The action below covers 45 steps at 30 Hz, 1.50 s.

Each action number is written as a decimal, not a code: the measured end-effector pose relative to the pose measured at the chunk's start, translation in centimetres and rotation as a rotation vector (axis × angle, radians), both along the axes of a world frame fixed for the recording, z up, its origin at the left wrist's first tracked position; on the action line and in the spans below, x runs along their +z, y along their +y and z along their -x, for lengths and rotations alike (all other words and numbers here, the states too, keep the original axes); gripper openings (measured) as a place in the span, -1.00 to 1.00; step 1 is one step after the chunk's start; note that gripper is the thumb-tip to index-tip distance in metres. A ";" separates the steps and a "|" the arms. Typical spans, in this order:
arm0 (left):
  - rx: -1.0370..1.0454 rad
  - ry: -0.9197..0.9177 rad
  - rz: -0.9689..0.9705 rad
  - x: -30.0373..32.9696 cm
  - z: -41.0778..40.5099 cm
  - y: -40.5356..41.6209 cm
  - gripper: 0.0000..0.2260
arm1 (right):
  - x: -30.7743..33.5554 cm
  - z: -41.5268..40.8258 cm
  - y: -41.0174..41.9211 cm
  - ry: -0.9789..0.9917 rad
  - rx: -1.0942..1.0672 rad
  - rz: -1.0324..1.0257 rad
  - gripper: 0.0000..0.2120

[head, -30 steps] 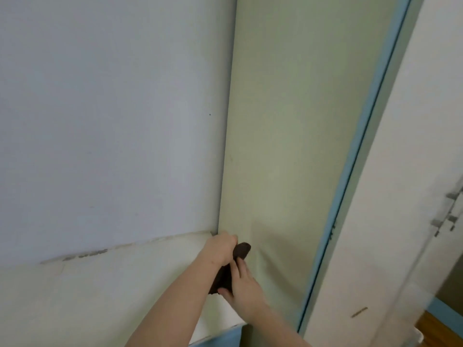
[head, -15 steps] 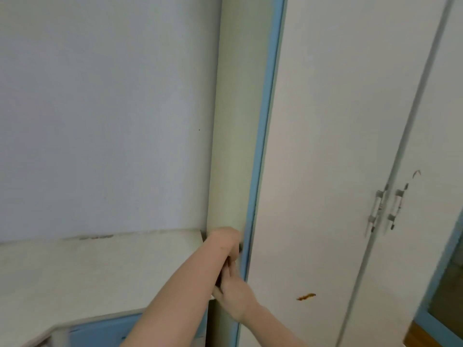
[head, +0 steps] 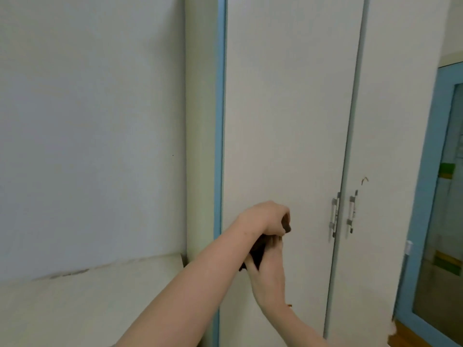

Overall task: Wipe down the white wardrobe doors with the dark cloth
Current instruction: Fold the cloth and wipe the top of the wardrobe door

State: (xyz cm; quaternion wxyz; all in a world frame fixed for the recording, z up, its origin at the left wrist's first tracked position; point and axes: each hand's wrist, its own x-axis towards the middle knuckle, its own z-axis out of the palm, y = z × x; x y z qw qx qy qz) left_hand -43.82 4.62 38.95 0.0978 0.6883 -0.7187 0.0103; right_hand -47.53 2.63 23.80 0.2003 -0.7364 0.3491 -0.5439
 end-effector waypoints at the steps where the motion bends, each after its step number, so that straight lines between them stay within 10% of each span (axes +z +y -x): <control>1: -0.035 0.024 0.085 1.1 0.2 -0.2 -0.64 | 1.2 0.4 -1.1 0.007 -0.052 0.054 -0.35; 15: -0.519 0.200 1.074 19.0 -2.7 -1.4 -0.70 | 23.7 -0.9 -8.0 -0.223 -0.388 0.781 -0.35; 24: -0.574 0.132 1.383 22.0 -3.0 -3.5 -0.79 | 30.3 -1.5 -12.0 -0.163 -0.556 1.018 -0.32; 45: 0.409 -0.291 1.554 34.2 -4.7 -8.3 -0.65 | 53.4 2.4 -19.6 -0.470 -0.222 1.023 -0.33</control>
